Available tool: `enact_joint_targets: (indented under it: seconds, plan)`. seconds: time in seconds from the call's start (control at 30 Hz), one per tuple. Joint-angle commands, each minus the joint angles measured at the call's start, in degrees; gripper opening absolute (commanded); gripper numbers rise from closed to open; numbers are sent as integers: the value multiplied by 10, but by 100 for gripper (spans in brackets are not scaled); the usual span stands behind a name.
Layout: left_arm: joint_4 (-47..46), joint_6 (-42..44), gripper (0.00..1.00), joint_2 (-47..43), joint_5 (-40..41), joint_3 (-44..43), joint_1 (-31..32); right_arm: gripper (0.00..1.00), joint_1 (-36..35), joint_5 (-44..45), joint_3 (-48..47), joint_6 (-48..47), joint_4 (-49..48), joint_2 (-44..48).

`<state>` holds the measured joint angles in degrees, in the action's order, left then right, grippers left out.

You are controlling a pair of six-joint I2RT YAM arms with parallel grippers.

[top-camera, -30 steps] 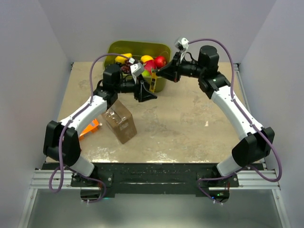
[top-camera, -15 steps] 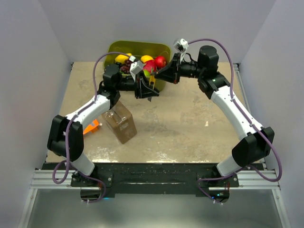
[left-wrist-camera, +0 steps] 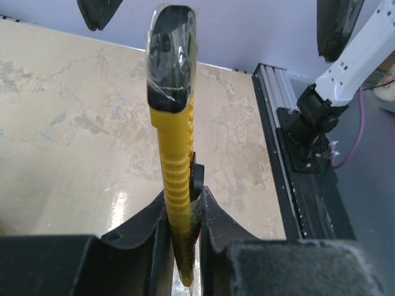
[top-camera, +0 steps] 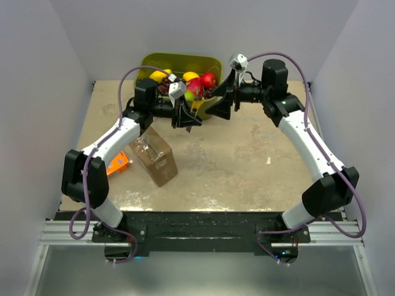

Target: Unpack the express box

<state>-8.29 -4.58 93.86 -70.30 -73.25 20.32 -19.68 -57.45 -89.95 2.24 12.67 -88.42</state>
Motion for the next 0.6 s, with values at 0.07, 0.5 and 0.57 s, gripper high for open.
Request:
enact_joint_targets:
  seconds: [0.07, 0.5, 0.57]
  plan:
    - [241, 277, 0, -36, 32, -66, 2, 99, -30, -21, -41, -171, 118, 28]
    - [319, 357, 0, -54, 58, -94, 18, 64, -73, -40, -89, -200, 142, -40]
    - [318, 357, 0, -57, 58, -93, 20, 54, -77, -31, -83, -191, 126, -40]
